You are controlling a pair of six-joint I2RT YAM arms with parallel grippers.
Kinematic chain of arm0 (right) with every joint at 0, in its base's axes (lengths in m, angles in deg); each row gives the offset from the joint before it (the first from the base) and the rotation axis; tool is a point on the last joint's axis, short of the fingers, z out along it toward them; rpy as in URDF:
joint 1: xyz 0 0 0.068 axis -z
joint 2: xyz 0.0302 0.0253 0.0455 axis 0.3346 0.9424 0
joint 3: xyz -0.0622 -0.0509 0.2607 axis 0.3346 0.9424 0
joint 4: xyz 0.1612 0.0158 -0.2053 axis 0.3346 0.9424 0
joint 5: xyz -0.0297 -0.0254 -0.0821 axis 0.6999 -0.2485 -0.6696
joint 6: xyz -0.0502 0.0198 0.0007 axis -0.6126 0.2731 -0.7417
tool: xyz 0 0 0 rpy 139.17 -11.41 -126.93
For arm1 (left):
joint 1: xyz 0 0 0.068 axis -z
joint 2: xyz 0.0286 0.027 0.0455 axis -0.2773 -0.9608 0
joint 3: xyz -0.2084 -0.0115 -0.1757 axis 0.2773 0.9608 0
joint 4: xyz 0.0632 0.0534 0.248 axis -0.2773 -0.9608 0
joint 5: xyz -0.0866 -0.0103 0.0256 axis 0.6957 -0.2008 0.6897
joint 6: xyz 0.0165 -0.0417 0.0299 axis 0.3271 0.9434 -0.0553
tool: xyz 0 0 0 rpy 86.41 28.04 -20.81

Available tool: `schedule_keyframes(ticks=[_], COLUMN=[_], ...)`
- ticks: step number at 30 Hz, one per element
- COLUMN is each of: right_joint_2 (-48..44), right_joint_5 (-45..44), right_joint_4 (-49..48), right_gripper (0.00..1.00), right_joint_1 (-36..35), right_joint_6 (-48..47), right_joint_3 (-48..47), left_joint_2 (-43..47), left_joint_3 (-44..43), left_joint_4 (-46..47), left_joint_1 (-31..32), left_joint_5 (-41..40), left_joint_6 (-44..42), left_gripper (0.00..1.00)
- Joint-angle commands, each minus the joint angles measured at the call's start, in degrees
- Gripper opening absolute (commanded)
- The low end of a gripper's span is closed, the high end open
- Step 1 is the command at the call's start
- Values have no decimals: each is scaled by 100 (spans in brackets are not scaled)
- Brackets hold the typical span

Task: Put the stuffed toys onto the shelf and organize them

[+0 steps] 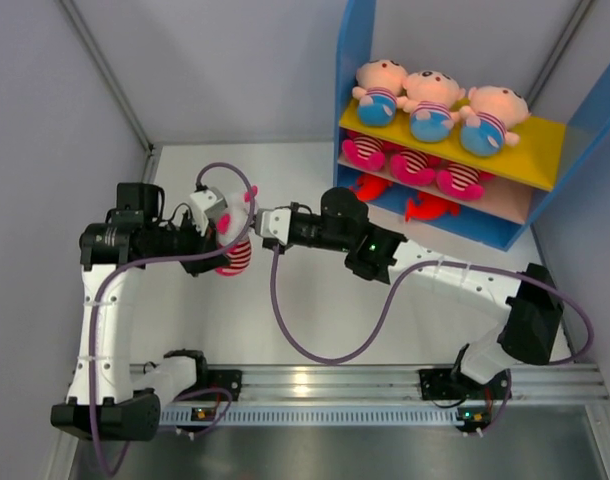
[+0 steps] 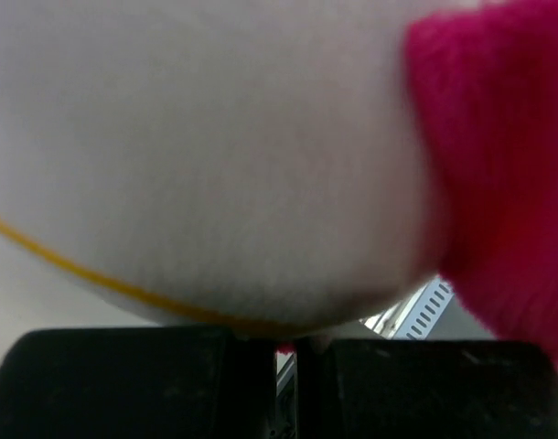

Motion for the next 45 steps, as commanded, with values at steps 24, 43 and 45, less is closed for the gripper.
schedule_keyframes(ticks=[24,43,45], right_joint_2=[-94,689,706], right_joint_5=[3035,3166,3219], right_joint_4=[4795,4076,3856], right_gripper=[0,0,0], right_joint_1=[772,385,358], right_joint_6=[-3187,-3224,-3109], right_joint_3=[-2023,-2833,-2780], left_joint_2=[-554,-527,-589], left_joint_3=[-1891,-1399,-1443], left_joint_4=[-919,-919,-919], left_joint_1=[240,715,715], left_joint_5=[1066,1988,2033], left_joint_6=[-1500,-1473,-1430], left_gripper=[99,57,32])
